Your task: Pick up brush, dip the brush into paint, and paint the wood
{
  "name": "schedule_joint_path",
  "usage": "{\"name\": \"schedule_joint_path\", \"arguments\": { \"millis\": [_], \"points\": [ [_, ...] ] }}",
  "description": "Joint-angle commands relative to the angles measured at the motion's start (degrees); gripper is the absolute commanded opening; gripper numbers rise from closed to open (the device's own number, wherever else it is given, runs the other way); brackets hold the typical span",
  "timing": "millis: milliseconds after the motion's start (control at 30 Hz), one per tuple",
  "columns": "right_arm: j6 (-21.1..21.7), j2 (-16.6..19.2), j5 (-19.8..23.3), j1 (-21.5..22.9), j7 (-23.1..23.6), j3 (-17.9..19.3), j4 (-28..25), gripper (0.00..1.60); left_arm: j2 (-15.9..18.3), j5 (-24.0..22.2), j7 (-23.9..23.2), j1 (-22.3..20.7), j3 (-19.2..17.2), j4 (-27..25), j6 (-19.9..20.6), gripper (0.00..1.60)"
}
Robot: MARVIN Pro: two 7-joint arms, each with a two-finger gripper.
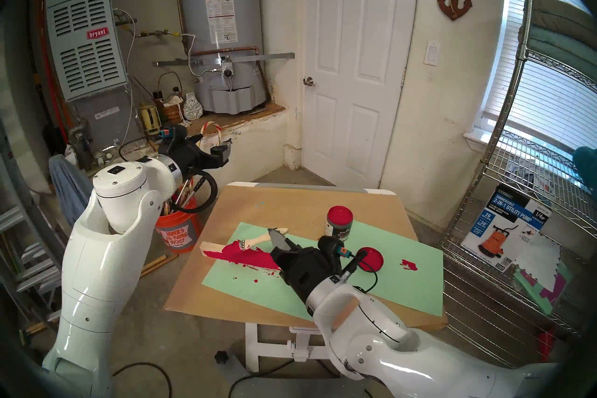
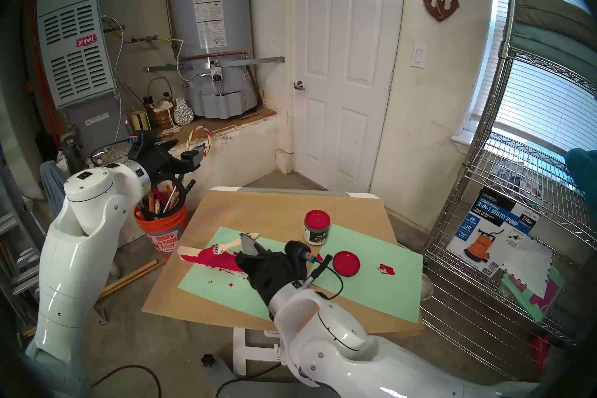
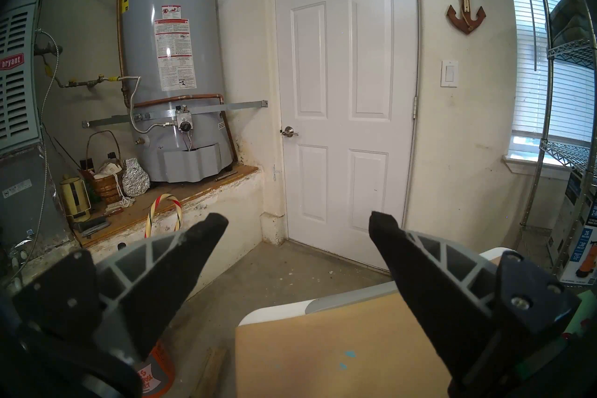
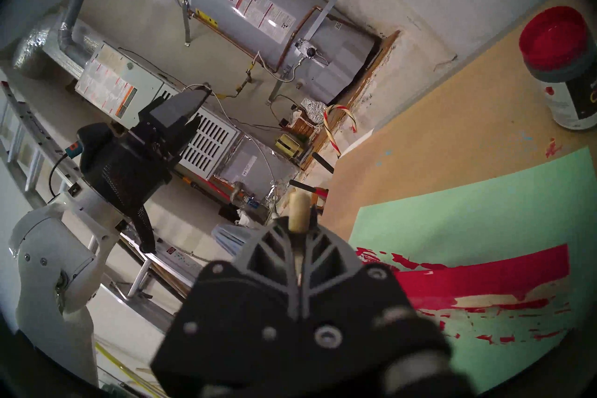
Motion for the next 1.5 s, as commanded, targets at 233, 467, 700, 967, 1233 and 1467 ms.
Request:
{"name": "schedule_joint_path", "arguments": {
  "millis": [233, 467, 700, 967, 1233, 1467],
  "points": [
    [-3.16, -10.58, -4.53, 9.44, -5.59, -5.02, 6.26, 0.00, 0.10, 0.05, 0.10, -0.74, -0.16, -0.87, -0.52, 1.60],
    [-4.34, -13.36, -6.61, 9.87, -7.69, -4.97, 8.67, 0.00, 0.13, 0.03, 0.17, -0.72, -0.13, -0.89, -0.61, 1.60],
    [-3.85, -11.19, -5.91, 8.81, -8.62, -4.80, 6.22, 0.00, 0.17, 0.01, 0.23, -0.70, -0.10, -0.91, -0.71, 1.60],
    [-2.33, -9.27, -6.19, 8.72, -10.02, -5.25, 4.14, 0.00, 0.21, -0.02, 0.28, -0.69, -0.07, -0.91, -0.78, 1.60],
    [-2.99, -8.54, -5.95, 7.78, -9.97, -5.07, 4.23, 0.00, 0.25, -0.06, 0.32, -0.68, -0.05, -0.91, -0.82, 1.60],
    [-3.32, -8.53, -6.34, 7.59, -9.97, -5.43, 4.89, 0.00, 0.29, -0.11, 0.35, -0.68, -0.03, -0.91, -0.85, 1.60]
  ]
}}
